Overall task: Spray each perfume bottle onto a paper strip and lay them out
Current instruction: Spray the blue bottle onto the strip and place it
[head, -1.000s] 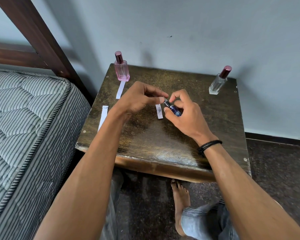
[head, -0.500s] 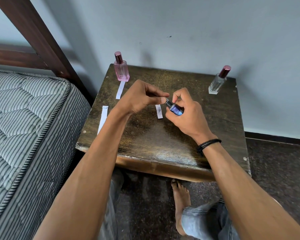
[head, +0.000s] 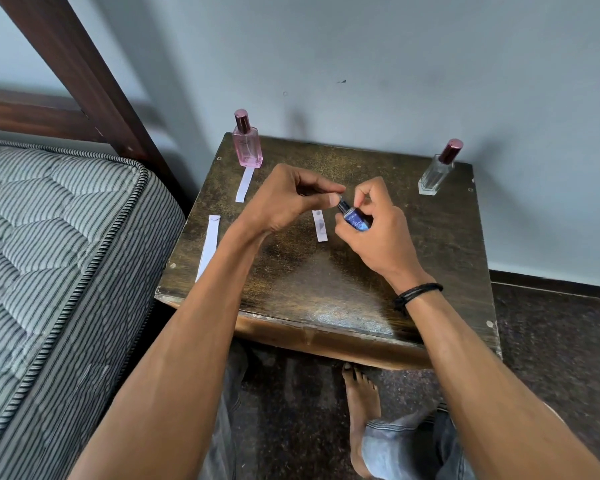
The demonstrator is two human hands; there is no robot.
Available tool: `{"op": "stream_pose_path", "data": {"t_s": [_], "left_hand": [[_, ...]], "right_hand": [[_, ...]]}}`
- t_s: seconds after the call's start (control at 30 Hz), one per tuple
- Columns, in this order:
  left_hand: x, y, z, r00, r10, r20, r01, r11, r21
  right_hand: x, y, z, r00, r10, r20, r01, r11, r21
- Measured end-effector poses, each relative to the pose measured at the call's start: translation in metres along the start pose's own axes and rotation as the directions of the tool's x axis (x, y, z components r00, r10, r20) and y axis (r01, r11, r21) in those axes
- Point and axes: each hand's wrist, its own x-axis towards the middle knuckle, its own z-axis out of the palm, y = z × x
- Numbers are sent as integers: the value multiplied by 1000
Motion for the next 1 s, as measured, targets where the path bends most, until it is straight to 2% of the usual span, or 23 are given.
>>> {"op": "stream_pose_path", "data": {"t_s": [0.1, 0.3, 0.47, 0.6, 0.73, 1.0], "left_hand": [[-3, 5, -5, 999, 14, -33, -16, 998, -59], [-9, 6, -38, 997, 52, -63, -55, 997, -57], [-14, 6, -53, 980, 155, -127, -158, 987, -11], [-17, 3, -64, 981, 142, -135, -137, 990, 44], [-20, 0, -72, 986, 139, -93, -128, 985, 117], [-25, -6, -82, 995, 89, 42, -94, 987, 130]], "right_hand": [[3, -8, -1, 999, -6, 36, 4, 999, 35], [2, -9, -5, 987, -20, 157, 7, 996, 83], [6, -4, -1, 999, 28, 46, -29, 999, 19], [13, -1, 5, 993, 118, -7, -118, 993, -12], [20, 0, 9, 983, 183, -3, -183, 982, -42], [49, 10, 20, 969, 242, 56, -232, 961, -150]]}}
